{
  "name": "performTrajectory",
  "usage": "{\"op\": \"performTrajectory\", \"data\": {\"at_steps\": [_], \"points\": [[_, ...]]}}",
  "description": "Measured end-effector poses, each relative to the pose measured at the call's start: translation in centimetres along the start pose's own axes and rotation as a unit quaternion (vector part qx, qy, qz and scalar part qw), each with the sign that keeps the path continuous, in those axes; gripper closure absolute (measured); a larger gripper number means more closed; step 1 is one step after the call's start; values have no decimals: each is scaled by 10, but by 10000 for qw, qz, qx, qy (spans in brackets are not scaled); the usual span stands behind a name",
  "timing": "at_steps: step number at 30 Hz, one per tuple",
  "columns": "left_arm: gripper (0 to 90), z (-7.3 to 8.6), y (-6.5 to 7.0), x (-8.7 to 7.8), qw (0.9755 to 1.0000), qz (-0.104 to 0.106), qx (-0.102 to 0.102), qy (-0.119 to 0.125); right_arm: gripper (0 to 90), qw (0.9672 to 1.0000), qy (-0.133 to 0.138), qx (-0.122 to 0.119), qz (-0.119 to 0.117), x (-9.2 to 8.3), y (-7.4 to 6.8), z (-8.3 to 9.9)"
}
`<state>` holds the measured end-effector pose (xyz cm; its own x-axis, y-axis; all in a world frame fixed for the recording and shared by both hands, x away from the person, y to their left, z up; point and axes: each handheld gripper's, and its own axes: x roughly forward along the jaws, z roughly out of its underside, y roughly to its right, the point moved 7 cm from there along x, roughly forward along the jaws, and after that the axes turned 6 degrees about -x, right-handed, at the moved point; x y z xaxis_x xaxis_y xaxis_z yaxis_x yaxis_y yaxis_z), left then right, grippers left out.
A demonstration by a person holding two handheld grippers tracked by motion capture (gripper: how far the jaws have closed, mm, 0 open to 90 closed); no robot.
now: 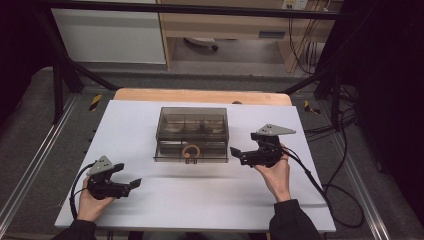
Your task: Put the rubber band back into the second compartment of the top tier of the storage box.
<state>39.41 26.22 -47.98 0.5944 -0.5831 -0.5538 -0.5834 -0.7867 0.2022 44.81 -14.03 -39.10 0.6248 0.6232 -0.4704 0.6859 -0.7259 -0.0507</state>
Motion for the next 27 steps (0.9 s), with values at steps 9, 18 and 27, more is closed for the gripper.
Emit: {"op": "performTrajectory", "data": {"at_steps": [9, 18, 27], "points": [[54, 0, 0, 0, 10000, -7, 5, -4, 18, 9996, -108, 218, 116, -13, 19, 27], [54, 0, 0, 1, 10000, -13, 5, -7, 10, 9994, -200, 258, 152, -23, 32, 56], [54, 1, 1, 1, 10000, -3, 21, -26, 8, 9990, -334, 275, 92, -29, 39, 87]]}}
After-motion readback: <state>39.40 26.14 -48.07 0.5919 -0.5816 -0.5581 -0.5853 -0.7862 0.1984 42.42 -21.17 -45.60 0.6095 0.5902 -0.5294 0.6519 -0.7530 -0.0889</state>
